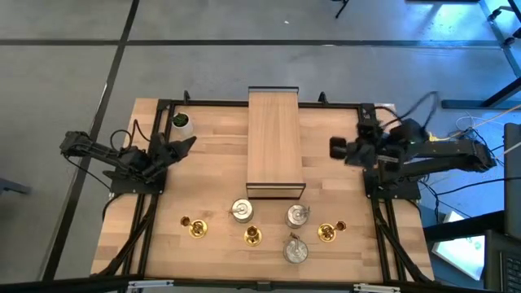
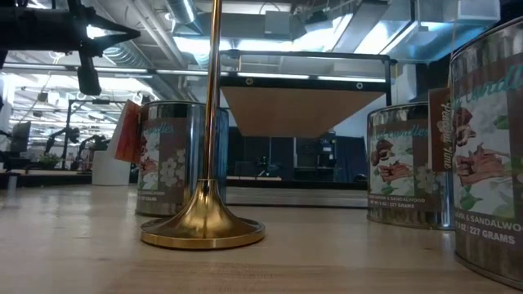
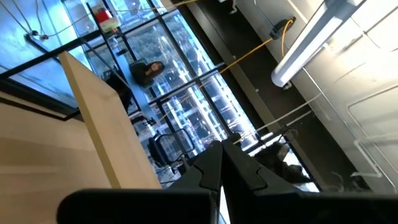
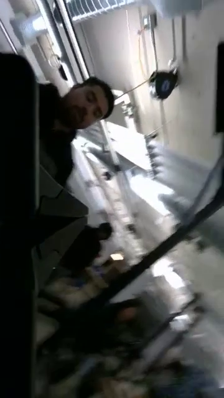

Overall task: Pick & Place candle stick holders
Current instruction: Put the bottom right gold candle holder on the shelf

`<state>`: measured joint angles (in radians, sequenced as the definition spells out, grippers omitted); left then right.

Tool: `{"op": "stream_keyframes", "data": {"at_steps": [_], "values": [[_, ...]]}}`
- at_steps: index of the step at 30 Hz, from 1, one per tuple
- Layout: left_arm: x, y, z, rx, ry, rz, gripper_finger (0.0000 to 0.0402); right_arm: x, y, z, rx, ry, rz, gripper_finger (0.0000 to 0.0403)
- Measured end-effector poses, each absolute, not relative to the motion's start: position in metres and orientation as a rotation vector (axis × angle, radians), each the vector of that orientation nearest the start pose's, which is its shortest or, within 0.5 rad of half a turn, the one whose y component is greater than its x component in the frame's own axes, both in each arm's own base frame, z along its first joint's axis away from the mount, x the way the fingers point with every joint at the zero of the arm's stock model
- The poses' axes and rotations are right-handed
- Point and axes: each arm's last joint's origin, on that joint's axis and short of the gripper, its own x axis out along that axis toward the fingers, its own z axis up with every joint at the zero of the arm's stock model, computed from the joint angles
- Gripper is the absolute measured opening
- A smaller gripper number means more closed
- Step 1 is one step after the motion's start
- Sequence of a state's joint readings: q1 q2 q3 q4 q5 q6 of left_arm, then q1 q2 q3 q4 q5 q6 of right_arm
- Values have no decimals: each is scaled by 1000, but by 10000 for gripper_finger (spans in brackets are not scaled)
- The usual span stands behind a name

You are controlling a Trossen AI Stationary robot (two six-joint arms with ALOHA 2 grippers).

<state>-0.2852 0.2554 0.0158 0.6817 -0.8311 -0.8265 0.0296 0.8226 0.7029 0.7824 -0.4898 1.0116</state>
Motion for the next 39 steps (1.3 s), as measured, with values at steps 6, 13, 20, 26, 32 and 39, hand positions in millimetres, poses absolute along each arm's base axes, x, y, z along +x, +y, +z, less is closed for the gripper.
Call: {"op": "stream_keyframes", "data": {"at_steps": [6,13,20,26,32,39], "values": [[98,-7,208,-1031,-587,350,1,154,35,456,504,-675,826,3],[98,-6,207,-1032,-596,394,1,161,39,484,455,-366,715,3],[98,-6,207,-1028,-592,385,1,148,38,445,756,403,175,3],[98,-6,207,-1026,-582,363,1,126,41,425,1022,669,-100,3],[99,-6,205,-1016,-570,398,1,122,45,413,1164,804,-245,3],[99,-6,203,-1005,-552,406,1,126,52,404,1158,928,-291,3]]}}
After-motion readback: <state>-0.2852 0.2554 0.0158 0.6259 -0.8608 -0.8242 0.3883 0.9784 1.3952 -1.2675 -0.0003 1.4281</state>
